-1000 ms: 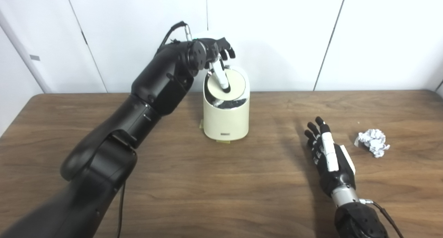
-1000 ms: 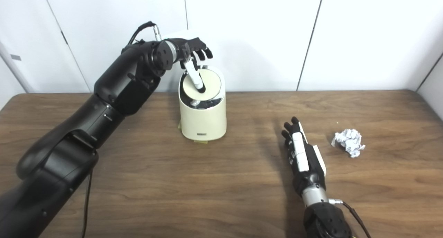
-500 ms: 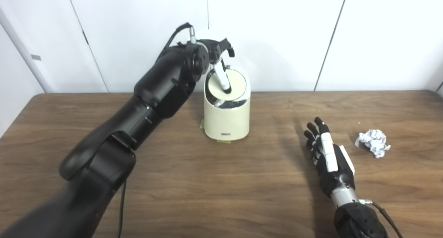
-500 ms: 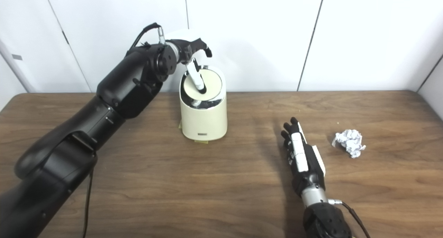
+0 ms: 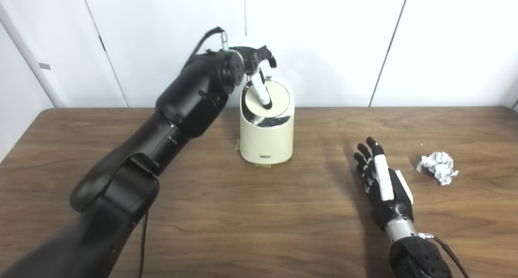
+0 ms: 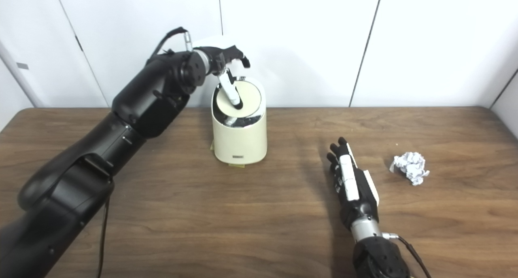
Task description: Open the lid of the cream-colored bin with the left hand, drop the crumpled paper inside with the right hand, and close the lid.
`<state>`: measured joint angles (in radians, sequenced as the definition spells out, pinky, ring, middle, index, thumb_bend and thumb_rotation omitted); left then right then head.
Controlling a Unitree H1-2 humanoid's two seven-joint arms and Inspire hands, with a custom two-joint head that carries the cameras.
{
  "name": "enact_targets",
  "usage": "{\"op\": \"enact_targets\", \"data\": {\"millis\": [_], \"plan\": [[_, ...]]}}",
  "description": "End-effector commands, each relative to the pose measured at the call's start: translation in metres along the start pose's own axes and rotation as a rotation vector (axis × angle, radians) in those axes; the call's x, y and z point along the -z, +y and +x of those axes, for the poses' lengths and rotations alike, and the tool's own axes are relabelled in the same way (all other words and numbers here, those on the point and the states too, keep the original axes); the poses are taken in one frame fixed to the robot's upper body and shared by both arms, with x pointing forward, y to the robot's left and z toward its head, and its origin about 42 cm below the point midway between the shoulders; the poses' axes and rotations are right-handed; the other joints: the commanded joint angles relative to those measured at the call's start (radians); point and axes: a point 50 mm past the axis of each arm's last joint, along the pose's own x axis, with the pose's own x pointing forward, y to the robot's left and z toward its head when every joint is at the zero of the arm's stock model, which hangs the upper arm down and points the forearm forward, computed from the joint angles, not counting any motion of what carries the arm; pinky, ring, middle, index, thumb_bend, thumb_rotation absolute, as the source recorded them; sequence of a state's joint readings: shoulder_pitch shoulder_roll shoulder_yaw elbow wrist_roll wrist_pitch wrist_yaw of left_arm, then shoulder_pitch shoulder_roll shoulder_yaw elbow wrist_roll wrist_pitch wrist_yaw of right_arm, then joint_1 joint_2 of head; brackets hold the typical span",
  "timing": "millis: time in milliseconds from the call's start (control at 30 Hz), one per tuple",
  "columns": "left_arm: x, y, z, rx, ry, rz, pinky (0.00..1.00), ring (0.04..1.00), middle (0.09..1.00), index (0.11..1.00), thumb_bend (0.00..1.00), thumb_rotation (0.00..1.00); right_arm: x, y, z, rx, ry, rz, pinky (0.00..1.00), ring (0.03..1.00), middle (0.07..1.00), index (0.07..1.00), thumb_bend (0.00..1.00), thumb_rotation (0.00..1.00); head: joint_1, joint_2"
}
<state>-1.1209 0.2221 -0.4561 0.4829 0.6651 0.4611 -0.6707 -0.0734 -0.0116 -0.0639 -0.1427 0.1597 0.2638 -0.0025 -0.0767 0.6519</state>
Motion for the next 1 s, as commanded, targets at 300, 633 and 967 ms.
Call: {"op": "enact_targets", "data": {"millis": [300,633,967], "plan": [[0.019,0.051,-0.031,-0.1,-0.156,-0.306,0.85,0.858,0.871,0.86,0.9,0.07,-0.013,0.005,0.006,-0.033,-0.053,0.009,1.0,0.96,0.971,1.0,0.64,0.9,0.002,-0.001],[0.061,-0.005,-0.054,-0.218,-0.27,-0.648,0.82,0.875,0.871,0.837,0.56,0.26,-0.015,0.003,0.005,-0.028,-0.048,0.01,1.0,0.957,0.969,1.0,0.64,0.9,0.0,0.002],[0.096,-0.069,-0.088,-0.385,-0.239,-0.786,0.88,0.897,0.911,0.918,0.38,0.83,-0.014,-0.003,0.003,-0.032,-0.043,-0.008,1.0,0.955,0.965,1.0,0.62,0.89,0.003,0.002]]}}
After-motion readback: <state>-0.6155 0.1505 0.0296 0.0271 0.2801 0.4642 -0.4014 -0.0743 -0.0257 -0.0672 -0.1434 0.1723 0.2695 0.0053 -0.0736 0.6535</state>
